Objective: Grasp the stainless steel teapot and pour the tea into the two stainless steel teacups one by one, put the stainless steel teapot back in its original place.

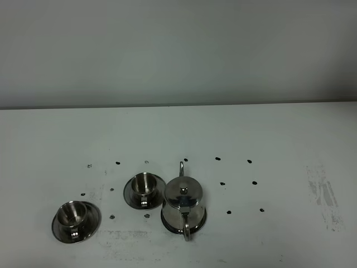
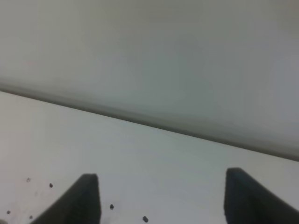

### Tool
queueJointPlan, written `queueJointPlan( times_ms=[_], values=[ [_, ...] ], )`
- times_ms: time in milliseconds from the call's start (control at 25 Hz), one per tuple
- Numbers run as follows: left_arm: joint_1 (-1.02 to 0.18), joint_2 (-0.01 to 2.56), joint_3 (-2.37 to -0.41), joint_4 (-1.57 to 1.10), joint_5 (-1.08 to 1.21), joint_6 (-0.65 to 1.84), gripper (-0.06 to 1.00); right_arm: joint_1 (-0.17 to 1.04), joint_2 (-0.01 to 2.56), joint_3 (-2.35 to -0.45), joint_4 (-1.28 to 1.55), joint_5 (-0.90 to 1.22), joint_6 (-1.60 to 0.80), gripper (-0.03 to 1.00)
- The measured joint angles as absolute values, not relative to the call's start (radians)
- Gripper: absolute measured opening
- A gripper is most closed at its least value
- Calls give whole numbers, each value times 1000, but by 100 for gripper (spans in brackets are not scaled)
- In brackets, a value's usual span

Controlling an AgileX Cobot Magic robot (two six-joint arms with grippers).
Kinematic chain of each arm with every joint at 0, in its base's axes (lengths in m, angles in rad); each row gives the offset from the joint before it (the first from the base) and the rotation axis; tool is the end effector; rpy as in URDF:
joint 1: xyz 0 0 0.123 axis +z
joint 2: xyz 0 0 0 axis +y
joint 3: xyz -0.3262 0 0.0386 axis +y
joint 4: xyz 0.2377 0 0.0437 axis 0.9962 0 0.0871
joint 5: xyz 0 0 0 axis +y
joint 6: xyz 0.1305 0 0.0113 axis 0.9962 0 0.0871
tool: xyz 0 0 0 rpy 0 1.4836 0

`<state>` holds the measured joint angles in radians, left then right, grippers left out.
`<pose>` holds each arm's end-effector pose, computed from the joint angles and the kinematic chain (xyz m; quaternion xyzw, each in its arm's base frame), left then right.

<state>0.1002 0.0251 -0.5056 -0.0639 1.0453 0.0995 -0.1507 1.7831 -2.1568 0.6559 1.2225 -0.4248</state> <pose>-0.0176 -0.0090 0.2583 0.0004 0.8539 0.0200 0.5201 0.4020 0.0149 0.4936 -0.1369 0.8596 0.2026 0.4486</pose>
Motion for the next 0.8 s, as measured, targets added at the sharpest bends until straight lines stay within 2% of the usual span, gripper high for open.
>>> queueJointPlan(
  times_ms=[520, 800],
  values=[
    [99, -8, -504, -63, 1047, 100, 62, -146, 1782, -2157, 656, 1223, -425, 57],
    [99, -5, -504, -63, 1047, 99, 62, -78, 1779, -2157, 614, 1223, -421, 57]
  ],
)
